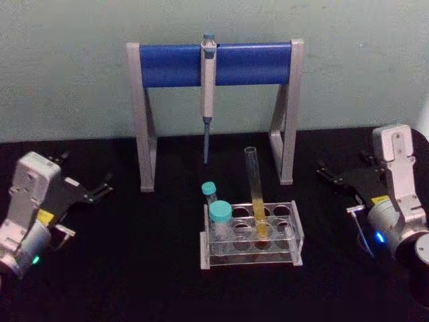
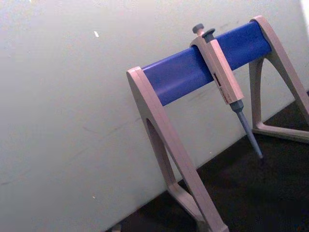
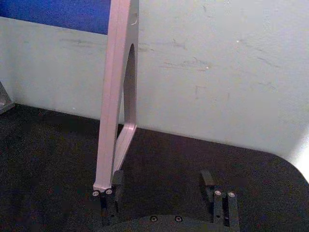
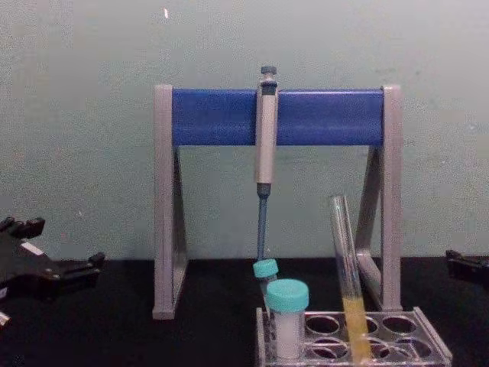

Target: Pick up the test tube from the test tube rack, shake it, then place it back into the test tube rack.

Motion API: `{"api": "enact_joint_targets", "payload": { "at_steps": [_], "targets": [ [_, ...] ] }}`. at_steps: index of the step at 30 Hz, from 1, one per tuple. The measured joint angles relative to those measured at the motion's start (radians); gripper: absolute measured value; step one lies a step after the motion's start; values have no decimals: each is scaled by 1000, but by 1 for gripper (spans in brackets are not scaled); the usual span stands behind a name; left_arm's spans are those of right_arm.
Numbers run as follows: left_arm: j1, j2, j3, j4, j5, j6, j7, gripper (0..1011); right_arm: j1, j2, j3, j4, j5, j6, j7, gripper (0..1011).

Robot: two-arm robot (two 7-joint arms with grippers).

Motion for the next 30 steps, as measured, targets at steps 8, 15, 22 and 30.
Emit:
{"api": "enact_joint_targets", "payload": {
  "at_steps": [8, 15, 22, 30],
  "targets": [
    [0, 0, 0, 0, 0, 0, 0, 1001, -1, 1, -1, -2, 3, -2, 0, 1000],
    [0, 0, 0, 0, 0, 0, 0, 1001, -1, 1, -2, -4, 4, -4, 0, 1000],
    [0, 0, 0, 0, 0, 0, 0, 1001, -1, 2, -2, -4, 4, -4, 0, 1000],
    [0, 0, 0, 0, 0, 0, 0, 1001, -1, 2, -2, -5, 5, -5, 0, 1000]
  ]
}}
